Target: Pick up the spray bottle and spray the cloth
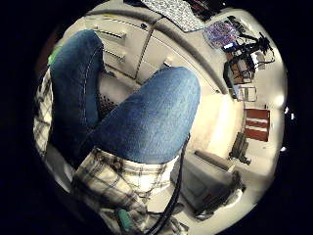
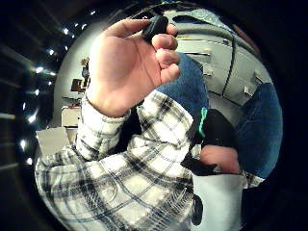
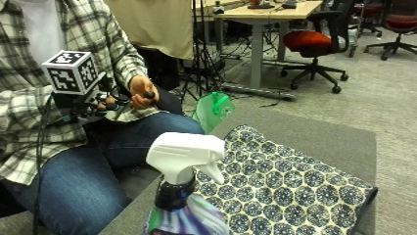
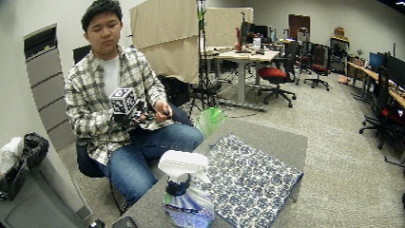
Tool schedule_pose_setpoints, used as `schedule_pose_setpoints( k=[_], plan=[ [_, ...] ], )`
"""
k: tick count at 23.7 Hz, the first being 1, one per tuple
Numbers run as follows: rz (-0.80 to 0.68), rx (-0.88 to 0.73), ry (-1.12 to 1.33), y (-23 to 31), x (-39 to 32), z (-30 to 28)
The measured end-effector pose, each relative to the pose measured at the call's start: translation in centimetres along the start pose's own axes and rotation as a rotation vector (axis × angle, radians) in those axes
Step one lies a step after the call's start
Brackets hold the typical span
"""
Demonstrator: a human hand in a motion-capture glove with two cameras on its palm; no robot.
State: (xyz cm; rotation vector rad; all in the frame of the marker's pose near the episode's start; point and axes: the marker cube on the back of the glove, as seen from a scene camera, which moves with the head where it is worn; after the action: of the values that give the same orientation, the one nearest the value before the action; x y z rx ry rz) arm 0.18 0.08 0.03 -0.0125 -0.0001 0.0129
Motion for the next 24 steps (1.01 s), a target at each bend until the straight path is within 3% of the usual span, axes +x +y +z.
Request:
schedule_pose_setpoints(
  k=[12, 24],
  plan=[
    [0.208, 0.075, -0.022, -3.1, 6.0, -1.8],
    [0.436, 0.315, -0.138, -12.1, 17.3, -6.0]
  ],
)
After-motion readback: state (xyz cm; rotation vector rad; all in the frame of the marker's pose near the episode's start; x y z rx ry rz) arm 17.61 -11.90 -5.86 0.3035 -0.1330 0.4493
